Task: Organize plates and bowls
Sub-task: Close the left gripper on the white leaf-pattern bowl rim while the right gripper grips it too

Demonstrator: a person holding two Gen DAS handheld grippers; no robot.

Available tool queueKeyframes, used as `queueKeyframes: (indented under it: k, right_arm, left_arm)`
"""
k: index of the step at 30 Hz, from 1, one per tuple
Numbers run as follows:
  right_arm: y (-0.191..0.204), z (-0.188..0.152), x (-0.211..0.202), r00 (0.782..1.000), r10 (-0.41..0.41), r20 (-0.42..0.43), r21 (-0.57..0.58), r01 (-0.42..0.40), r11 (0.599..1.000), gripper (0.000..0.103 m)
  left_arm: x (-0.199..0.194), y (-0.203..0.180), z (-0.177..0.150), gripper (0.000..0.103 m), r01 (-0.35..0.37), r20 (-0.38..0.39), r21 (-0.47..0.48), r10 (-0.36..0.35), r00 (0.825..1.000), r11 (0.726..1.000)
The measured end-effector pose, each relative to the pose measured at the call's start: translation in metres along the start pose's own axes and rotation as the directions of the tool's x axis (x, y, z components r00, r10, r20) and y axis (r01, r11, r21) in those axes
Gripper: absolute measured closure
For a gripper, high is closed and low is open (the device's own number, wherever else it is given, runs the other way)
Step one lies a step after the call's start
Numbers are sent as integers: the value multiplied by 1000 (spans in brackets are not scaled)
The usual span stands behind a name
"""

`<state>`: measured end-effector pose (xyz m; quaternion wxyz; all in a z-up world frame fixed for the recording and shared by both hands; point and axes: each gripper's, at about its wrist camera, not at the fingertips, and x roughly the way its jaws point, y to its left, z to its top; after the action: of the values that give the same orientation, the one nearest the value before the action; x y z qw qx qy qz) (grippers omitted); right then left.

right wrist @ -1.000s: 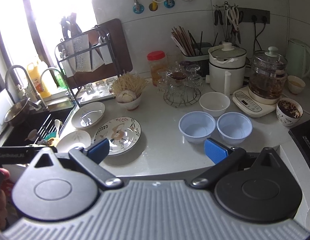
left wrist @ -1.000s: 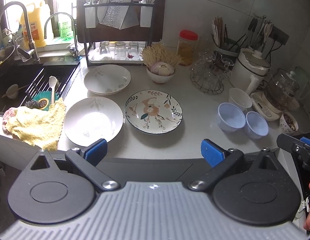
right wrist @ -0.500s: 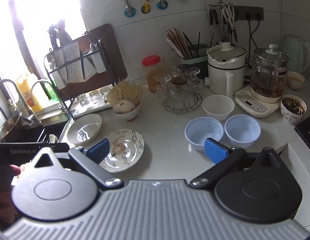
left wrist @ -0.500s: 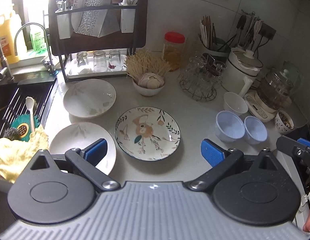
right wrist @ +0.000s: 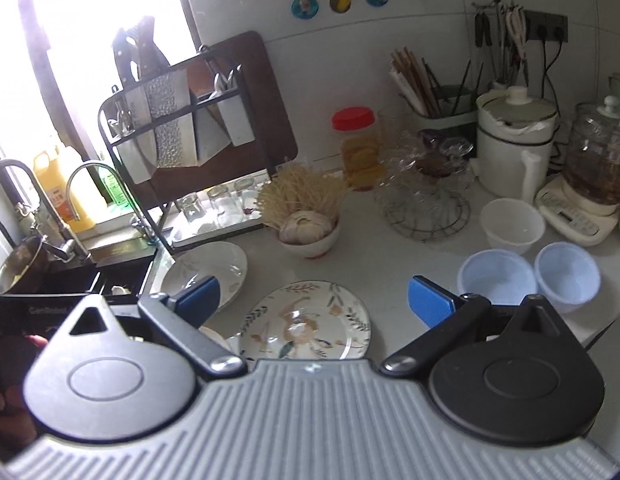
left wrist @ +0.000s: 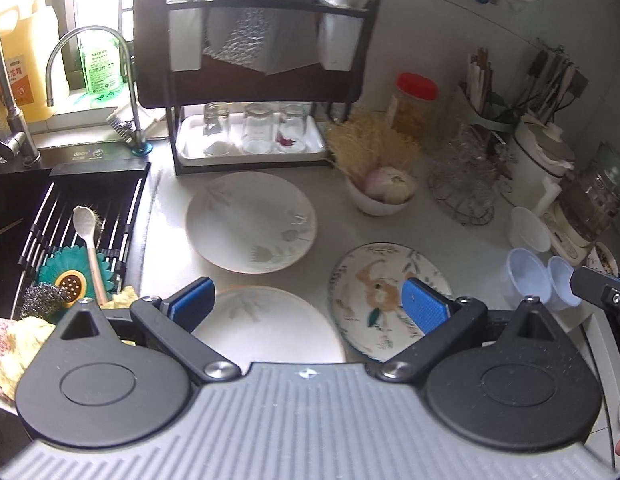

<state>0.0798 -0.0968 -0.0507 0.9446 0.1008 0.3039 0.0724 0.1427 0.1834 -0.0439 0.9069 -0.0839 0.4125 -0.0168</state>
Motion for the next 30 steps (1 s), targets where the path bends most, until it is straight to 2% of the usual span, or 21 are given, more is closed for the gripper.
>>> queueKeyframes:
  k: [6, 9, 11, 14, 18, 20, 22, 26, 28, 30]
  right_arm:
    - [30, -12, 34, 998, 0, -65, 23, 2, 1000, 2]
    - [36, -21, 51, 994, -13, -109, 35, 17, 999, 7]
    - [41, -30, 62, 989, -5, -151, 36, 10, 999, 12]
    - [45, -47, 79, 974, 58, -219, 88, -39, 995, 23]
    - [55, -68, 100, 951, 84, -296, 125, -48, 991, 28]
    - [60, -75, 108, 937, 95, -335, 126, -55, 990, 42]
    - [63, -82, 115, 931, 103, -351, 128, -61, 990, 47]
    - [65, -93, 133, 911, 118, -394, 157, -60, 986, 62]
    - [65, -100, 140, 902, 125, -414, 167, -60, 984, 65]
    - [67, -107, 147, 893, 130, -430, 175, -59, 983, 73]
  left_arm:
    - [23, 57, 6, 2, 13, -53, -3, -13, 999, 1000]
    - [42, 81, 3, 2, -2, -101, 17, 4, 995, 1000]
    - [55, 97, -1, 2, 14, -129, 21, -11, 992, 1000]
    - [76, 113, -9, 2, 40, -172, 35, -33, 984, 999]
    - [98, 124, -23, 3, 81, -201, 53, -69, 977, 995]
    - [107, 127, -29, 3, 98, -205, 57, -85, 975, 994]
    - [118, 129, -34, 4, 106, -231, 63, -88, 969, 992]
    - [135, 136, -41, 18, 157, -280, 35, -141, 950, 987]
    - [144, 139, -44, 27, 169, -304, 28, -153, 940, 985]
    - [150, 143, -47, 38, 187, -321, 18, -172, 931, 982]
